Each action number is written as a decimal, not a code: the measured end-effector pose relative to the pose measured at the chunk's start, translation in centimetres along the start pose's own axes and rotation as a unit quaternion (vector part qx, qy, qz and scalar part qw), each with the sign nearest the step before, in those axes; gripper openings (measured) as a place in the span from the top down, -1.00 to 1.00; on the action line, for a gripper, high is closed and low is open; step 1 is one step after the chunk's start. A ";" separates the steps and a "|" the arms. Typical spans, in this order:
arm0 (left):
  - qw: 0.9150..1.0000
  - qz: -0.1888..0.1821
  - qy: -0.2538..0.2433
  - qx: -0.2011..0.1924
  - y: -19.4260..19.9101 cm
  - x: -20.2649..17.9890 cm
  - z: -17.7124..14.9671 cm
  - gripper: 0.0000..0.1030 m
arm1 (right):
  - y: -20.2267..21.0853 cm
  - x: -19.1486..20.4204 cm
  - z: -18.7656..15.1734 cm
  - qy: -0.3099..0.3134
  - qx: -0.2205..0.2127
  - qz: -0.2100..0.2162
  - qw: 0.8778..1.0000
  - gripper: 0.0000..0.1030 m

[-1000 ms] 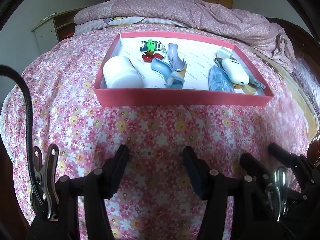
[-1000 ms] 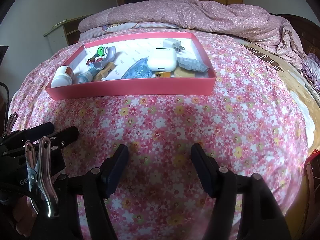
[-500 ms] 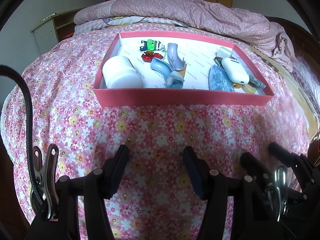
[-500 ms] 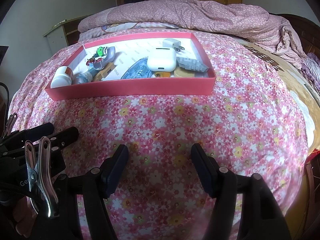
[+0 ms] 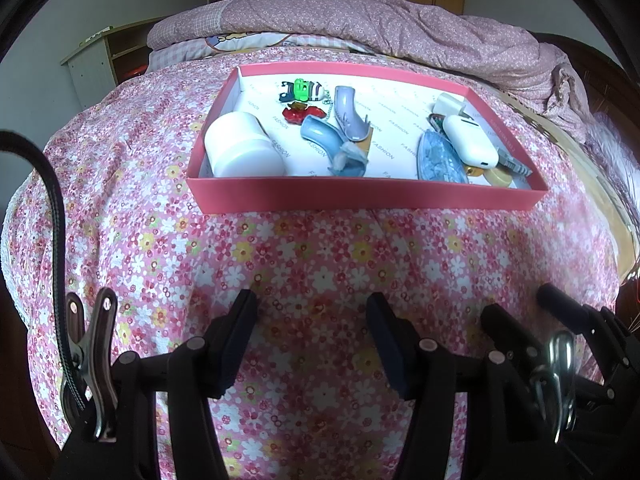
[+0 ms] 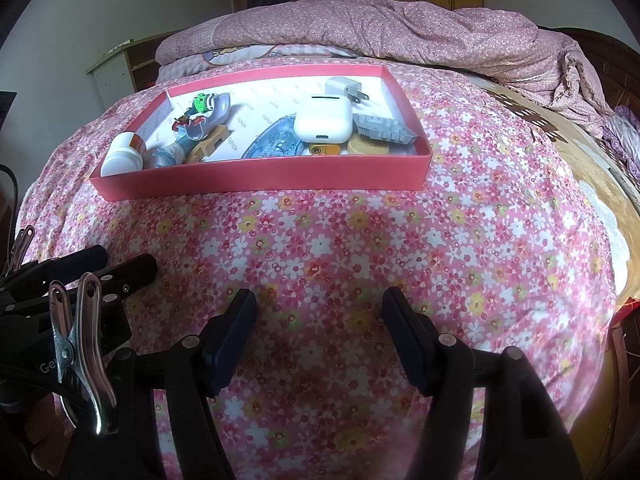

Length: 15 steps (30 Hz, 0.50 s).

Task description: Organize rigid objects

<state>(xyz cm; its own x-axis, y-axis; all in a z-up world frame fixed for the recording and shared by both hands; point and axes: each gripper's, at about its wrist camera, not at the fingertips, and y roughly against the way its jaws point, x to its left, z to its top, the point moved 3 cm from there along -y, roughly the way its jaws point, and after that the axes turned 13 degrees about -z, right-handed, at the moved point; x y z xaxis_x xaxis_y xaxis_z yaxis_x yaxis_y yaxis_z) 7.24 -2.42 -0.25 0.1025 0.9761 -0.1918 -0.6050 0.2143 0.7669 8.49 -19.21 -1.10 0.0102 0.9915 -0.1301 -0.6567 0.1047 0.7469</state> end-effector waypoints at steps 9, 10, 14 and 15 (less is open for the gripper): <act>1.000 0.000 0.000 0.000 0.0 0.0 0.0 -0.17 | 0.0 0.0 0.0 0.000 0.000 0.000 1.000 -0.31; 1.000 0.000 0.000 0.000 0.0 0.0 0.0 -0.17 | 0.0 0.0 0.0 0.000 0.000 0.000 1.000 -0.31; 1.000 0.000 0.000 0.000 0.0 0.0 0.0 -0.17 | 0.0 0.0 0.0 0.000 0.000 0.000 1.000 -0.31; 1.000 0.000 0.000 0.000 0.0 0.0 0.0 -0.17 | 0.0 0.0 0.0 0.000 0.000 0.000 1.000 -0.31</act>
<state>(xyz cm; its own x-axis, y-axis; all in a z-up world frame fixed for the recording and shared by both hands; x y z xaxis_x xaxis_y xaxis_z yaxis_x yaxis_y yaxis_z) 7.24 -2.42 -0.22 0.1025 0.9761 -0.1918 -0.6044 0.2143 0.7673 8.48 -19.21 -1.12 0.0103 0.9914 -0.1302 -0.6569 0.1048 0.7467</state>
